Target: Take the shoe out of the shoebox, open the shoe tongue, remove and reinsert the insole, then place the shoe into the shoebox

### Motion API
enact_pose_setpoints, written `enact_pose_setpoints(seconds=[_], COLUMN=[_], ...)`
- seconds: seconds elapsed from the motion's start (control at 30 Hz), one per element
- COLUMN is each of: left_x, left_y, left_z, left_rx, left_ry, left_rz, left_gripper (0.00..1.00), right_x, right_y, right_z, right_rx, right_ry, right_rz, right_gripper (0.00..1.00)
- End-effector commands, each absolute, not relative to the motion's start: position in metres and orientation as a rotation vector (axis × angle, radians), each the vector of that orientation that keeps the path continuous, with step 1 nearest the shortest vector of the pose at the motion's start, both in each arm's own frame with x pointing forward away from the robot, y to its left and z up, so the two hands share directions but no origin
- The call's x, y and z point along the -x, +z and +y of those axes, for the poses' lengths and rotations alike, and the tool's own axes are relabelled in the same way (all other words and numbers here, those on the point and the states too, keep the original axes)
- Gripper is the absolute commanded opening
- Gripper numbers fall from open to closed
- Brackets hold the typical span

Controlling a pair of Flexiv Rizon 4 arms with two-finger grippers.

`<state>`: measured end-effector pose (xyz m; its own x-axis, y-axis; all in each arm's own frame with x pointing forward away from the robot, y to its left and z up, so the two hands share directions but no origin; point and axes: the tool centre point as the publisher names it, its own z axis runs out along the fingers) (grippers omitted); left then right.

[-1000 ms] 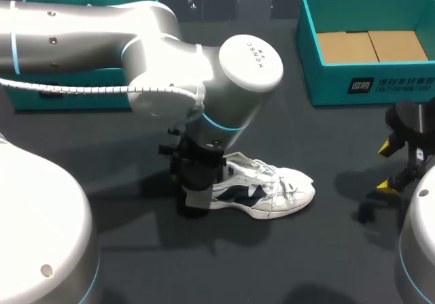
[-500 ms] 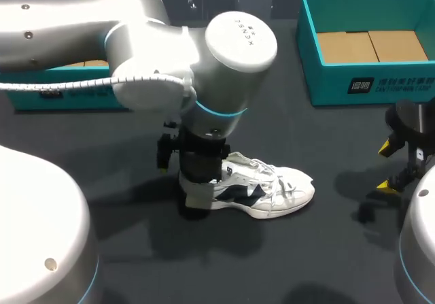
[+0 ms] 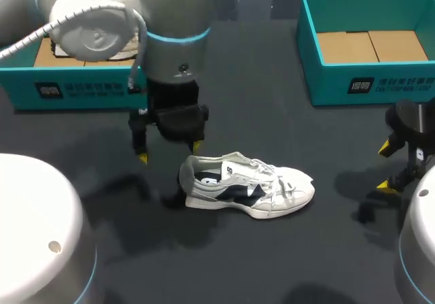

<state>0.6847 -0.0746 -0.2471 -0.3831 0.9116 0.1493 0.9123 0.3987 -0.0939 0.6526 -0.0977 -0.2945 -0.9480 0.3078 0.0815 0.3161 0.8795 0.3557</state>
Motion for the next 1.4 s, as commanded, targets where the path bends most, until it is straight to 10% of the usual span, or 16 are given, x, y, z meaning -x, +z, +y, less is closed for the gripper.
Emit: enact_pose_setpoints(seconds=[0.03, 1.4], left_x=[-0.685, -0.697], left_y=[-0.247, -0.314], left_z=[-0.051, 0.012], left_rx=[1.674, 0.694], left_ry=[0.215, 1.331], left_rz=[-2.563, -2.668], left_gripper=[1.0, 1.0], right_x=[-0.651, -0.651], right_y=[-0.294, -0.294], right_z=[-0.098, -0.098], right_rx=[0.504, 0.504], right_ry=[-0.576, -0.576], right_rz=[-3.026, -3.026], right_gripper=[1.0, 1.0])
